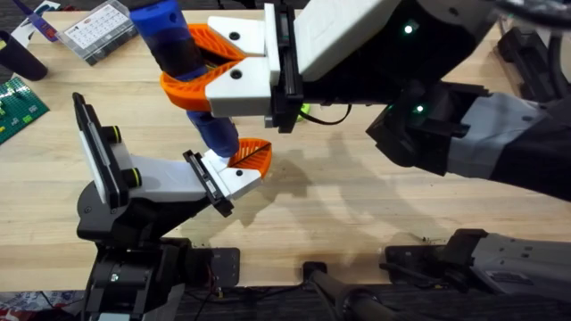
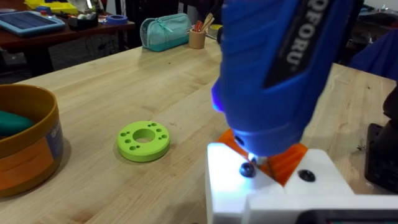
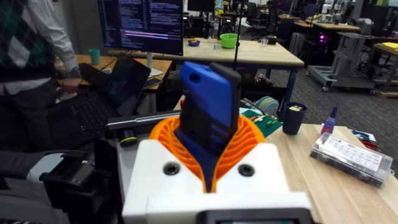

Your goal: Pick up the gripper from the table and insert it into the empty holder that is missing its gripper. Then pick up a screw, insert it into the mounting hole, and use the screwdriver to tighten it. Finally, clean up the table by picking up the vegetable and placing it into the bucket.

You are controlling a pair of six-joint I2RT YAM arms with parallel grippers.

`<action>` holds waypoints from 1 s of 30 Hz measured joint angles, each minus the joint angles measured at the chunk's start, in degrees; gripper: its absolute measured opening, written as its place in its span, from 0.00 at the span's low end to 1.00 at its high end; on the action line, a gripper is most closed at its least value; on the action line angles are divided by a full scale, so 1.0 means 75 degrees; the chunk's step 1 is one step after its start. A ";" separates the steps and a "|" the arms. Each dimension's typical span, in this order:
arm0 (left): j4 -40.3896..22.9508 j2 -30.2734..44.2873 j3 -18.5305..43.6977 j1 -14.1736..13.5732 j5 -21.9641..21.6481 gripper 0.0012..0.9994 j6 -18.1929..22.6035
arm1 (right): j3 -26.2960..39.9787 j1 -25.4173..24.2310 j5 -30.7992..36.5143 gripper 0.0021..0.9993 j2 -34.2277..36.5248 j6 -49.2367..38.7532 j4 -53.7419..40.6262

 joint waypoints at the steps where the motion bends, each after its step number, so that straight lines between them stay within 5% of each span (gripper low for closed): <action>1: -0.0004 0.0000 0.0000 -0.0001 -0.0001 0.02 -0.0004 | -0.0002 0.0000 0.0003 0.04 0.0000 0.0007 -0.0055; 30: -0.0014 -0.0003 0.0000 -0.0003 -0.0020 0.02 -0.0001 | -0.0080 0.0000 -0.0045 0.03 0.0099 0.0062 0.0772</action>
